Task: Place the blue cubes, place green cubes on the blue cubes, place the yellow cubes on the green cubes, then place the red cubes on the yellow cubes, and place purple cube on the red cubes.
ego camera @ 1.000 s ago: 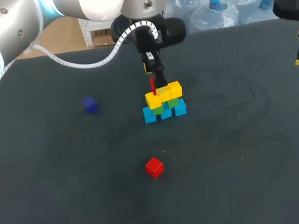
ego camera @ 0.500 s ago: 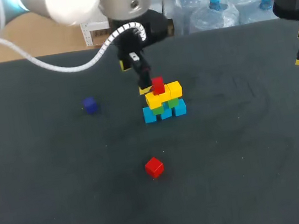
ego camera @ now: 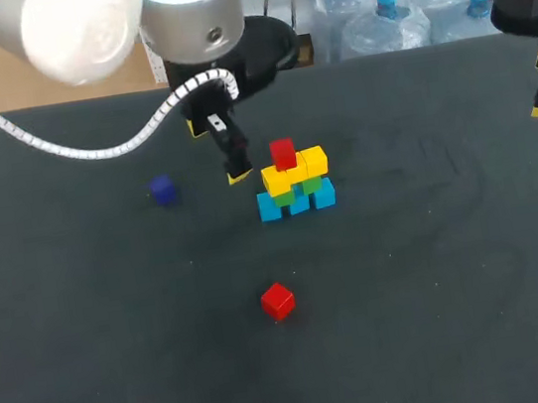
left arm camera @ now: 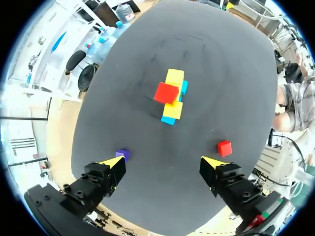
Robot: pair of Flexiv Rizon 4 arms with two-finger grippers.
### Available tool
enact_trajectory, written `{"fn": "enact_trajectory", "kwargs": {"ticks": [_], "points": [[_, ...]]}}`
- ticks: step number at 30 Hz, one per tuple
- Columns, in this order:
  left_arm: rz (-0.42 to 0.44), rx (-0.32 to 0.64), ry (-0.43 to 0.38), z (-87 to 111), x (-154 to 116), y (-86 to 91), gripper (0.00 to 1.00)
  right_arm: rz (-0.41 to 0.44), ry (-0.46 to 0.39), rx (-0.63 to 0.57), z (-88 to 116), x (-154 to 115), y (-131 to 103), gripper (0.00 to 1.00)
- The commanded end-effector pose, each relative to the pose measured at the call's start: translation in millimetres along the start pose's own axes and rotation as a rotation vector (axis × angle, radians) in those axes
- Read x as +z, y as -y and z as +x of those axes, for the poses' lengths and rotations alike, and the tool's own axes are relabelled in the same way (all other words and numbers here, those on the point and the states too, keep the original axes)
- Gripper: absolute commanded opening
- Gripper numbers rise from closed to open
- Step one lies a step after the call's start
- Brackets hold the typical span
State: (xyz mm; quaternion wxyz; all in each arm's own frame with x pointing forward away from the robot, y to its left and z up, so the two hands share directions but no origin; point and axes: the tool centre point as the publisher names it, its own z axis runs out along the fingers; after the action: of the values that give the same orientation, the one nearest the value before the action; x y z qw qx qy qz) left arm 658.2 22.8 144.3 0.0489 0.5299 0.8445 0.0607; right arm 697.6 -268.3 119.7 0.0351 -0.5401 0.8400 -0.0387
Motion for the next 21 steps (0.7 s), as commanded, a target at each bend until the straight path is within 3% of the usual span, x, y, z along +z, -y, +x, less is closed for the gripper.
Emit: {"fn": "enact_trajectory", "kwargs": {"ticks": [1,4,6,8,11,16,21], "points": [[-0.028,-0.031,0.043,7.5,0.4,-7.7,1.00,-0.001,0.001,-0.001,-0.1,0.7,0.9,1.00],[-0.039,-0.145,0.076,38.1,-4.3,-17.3,1.00,-0.001,0.001,-0.001,-0.1,0.7,0.9,1.00],[-0.038,-0.206,0.038,56.4,-3.2,-19.9,1.00,-0.001,0.001,-0.001,-0.1,0.7,0.9,1.00],[-0.034,-0.298,0.021,83.2,0.7,-20.6,1.00,-0.001,0.001,-0.001,-0.1,0.7,0.9,1.00],[-0.020,-0.395,0.057,111.0,6.1,-16.4,1.00,-0.001,0.001,-0.001,-0.1,0.7,0.9,1.00],[0.003,-0.447,0.031,133.8,12.7,-8.1,1.00,-0.001,0.001,-0.001,-0.1,0.7,0.9,1.00],[0.043,-0.463,-0.012,141.2,17.2,4.6,1.00,-0.001,0.001,-0.001,-0.1,0.7,0.9,1.00]]}}
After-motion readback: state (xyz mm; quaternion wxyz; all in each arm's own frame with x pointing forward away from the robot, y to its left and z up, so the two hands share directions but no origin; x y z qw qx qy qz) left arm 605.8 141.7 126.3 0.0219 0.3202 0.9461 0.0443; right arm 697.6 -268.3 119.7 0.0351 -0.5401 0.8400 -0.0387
